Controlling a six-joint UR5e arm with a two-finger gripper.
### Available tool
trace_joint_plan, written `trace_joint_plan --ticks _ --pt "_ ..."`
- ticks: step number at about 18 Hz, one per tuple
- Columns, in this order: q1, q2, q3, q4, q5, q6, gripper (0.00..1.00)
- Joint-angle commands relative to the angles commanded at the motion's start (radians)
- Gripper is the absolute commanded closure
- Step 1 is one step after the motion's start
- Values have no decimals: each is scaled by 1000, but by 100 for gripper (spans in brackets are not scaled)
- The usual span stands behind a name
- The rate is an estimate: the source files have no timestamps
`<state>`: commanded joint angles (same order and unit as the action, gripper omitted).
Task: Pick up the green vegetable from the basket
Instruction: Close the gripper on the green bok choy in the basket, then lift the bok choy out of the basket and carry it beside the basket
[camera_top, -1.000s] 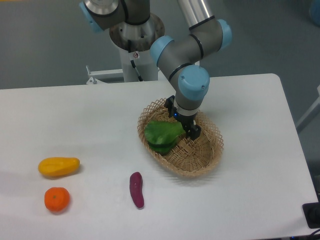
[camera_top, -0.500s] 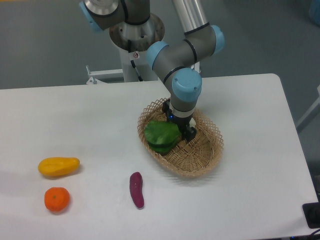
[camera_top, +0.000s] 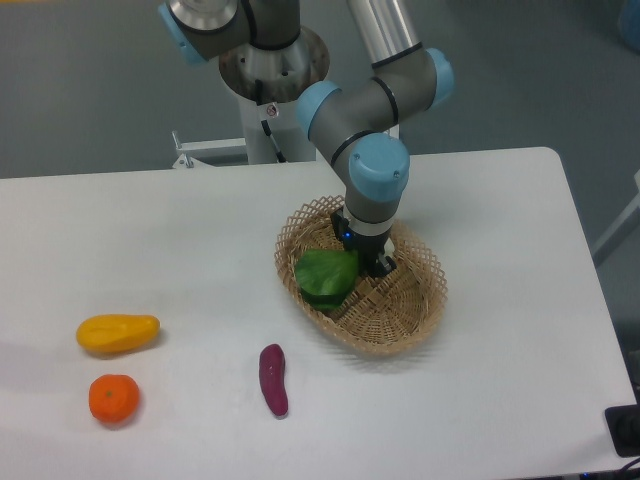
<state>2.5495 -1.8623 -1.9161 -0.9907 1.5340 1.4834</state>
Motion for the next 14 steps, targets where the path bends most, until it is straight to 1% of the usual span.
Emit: trace_joint_plan --ticks 1,3,5,7,10,14 --pt "2 0 23 -31 0 0 88" --pt "5 0 80 -112 -2 0 88" --pt "11 -3 147 -192 -3 0 88" --pt "14 -15 218 -252 -17 -21 88" --pt "15 -49 320 -298 -22 -40 88" --pt "31 -95 403 -302 -22 -40 87"
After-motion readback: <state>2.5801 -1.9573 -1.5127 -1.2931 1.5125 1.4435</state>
